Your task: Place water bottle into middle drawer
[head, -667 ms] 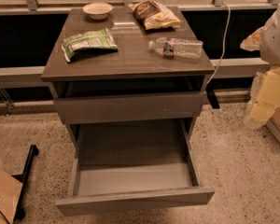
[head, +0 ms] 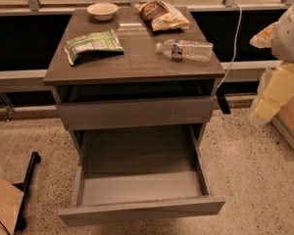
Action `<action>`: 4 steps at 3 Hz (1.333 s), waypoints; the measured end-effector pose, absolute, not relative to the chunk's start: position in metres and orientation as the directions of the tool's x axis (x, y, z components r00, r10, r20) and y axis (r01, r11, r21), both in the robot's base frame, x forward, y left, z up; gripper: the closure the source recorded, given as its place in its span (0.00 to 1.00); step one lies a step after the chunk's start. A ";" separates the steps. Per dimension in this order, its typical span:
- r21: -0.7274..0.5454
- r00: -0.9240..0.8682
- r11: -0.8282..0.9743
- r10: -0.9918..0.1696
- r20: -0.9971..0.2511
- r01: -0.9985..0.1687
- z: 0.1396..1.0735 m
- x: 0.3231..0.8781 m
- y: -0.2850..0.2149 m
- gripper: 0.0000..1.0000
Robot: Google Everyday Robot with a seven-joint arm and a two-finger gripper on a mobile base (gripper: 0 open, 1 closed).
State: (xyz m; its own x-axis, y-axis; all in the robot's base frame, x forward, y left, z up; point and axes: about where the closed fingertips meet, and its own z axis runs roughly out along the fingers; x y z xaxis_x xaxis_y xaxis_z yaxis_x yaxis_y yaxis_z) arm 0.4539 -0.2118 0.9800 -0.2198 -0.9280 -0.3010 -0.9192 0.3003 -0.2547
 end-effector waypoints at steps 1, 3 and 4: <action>-0.268 -0.209 0.356 -0.867 -0.452 -0.895 0.983 0.487 -0.218 0.00; -0.232 -0.265 0.426 -0.820 -0.507 -0.875 0.971 0.502 -0.197 0.00; -0.234 -0.293 0.511 -0.748 -0.596 -0.827 0.949 0.561 -0.176 0.00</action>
Offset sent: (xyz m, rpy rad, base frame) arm 0.0292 -0.0058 0.0026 0.1336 -0.0613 -0.0160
